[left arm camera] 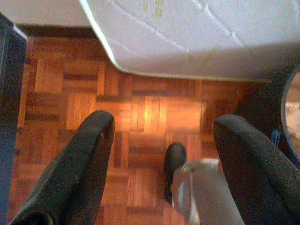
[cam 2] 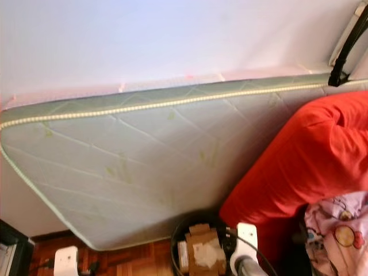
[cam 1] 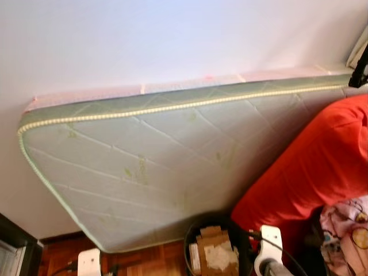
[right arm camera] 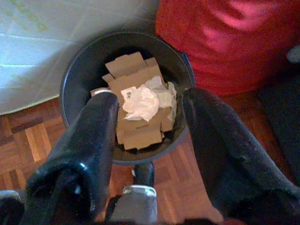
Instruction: Clean up the room
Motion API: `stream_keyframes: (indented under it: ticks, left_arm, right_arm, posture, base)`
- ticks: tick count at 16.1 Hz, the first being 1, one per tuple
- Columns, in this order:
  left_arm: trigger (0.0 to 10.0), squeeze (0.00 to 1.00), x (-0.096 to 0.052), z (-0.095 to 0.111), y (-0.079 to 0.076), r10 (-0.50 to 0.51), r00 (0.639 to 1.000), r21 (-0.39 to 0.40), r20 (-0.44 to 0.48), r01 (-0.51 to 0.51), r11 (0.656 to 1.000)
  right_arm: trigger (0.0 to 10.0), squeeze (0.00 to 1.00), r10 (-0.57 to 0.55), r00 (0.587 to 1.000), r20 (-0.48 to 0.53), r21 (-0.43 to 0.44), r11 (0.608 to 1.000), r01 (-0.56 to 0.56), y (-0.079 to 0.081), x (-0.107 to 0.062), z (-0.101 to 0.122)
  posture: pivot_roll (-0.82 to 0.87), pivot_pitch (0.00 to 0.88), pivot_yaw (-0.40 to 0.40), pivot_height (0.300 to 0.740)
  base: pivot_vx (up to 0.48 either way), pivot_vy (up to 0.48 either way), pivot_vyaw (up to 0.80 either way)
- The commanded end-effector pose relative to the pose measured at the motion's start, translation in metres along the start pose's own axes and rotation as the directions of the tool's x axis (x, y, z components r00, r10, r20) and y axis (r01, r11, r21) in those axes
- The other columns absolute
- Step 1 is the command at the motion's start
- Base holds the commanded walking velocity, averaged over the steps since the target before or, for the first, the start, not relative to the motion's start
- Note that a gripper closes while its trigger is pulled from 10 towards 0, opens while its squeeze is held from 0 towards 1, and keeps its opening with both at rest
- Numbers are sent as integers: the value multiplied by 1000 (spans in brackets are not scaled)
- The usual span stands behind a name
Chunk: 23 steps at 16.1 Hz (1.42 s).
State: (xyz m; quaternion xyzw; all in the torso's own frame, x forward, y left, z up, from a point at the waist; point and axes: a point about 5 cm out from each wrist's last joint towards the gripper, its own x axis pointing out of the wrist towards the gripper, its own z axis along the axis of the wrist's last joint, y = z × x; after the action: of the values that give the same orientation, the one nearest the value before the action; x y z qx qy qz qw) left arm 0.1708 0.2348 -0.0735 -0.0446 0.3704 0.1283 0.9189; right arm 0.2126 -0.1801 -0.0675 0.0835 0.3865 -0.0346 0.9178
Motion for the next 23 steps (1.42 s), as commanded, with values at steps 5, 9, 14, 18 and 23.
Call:
stream_keyframes:
  ticks: [5, 9, 14, 18, 23]
  left_arm:
    - [10000, 0, -4, -16, -1, 7, 998, 18, -64, -6, 1000]
    - [10000, 0, -6, -24, -1, 0, 995, 18, -95, 2, 1000]
    - [10000, 0, -10, -31, 2, 9, 993, 23, -121, -7, 1000]
    - [10000, 0, -11, -33, 4, 7, 992, 25, -125, -4, 1000]
    - [10000, 0, -8, -27, 3, 13, 995, 21, -102, -11, 1000]
  right_arm:
    - [10000, 0, -62, 988, -140, -28, 998, 59, -35, -19, -43]
    - [10000, 0, -56, 986, -155, -62, 997, 46, -38, -21, -47]
    - [10000, 0, -76, 987, -141, -32, 997, 72, -45, -23, -47]
    - [10000, 0, -68, 987, -144, -30, 997, 65, -37, -22, -49]
    - [10000, 0, -68, 988, -136, -19, 998, 66, -38, -20, -46]
  posture:
    - [91, 0, -49, 740]
    - [97, 0, -61, 740]
    - [92, 0, -63, 740]
    - [90, 0, -58, 740]
    - [96, 0, -64, 740]
  base:
    - [0, 0, -776]
    - [0, 0, -769]
    - [0, -265, -759]
    - [0, 0, -758]
    - [0, 0, -447]
